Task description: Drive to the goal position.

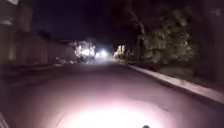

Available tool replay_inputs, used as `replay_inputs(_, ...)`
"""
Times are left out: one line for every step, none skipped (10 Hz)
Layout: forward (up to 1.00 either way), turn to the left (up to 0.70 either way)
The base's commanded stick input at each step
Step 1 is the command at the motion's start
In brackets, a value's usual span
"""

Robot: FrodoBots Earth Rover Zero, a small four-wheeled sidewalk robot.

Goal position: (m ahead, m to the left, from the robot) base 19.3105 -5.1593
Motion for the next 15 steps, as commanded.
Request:
replay_inputs(0.7, 0.0)
replay_inputs(0.7, 0.0)
replay_inputs(0.7, 0.0)
replay_inputs(0.7, 0.0)
replay_inputs(0.7, 0.0)
replay_inputs(0.7, 0.0)
replay_inputs(0.7, 0.0)
replay_inputs(0.7, 0.0)
replay_inputs(0.7, 0.0)
replay_inputs(0.7, 0.0)
replay_inputs(0.7, 0.0)
replay_inputs(0.7, 0.0)
replay_inputs(0.7, 0.0)
replay_inputs(0.7, 0.0)
replay_inputs(0.7, 0.0)
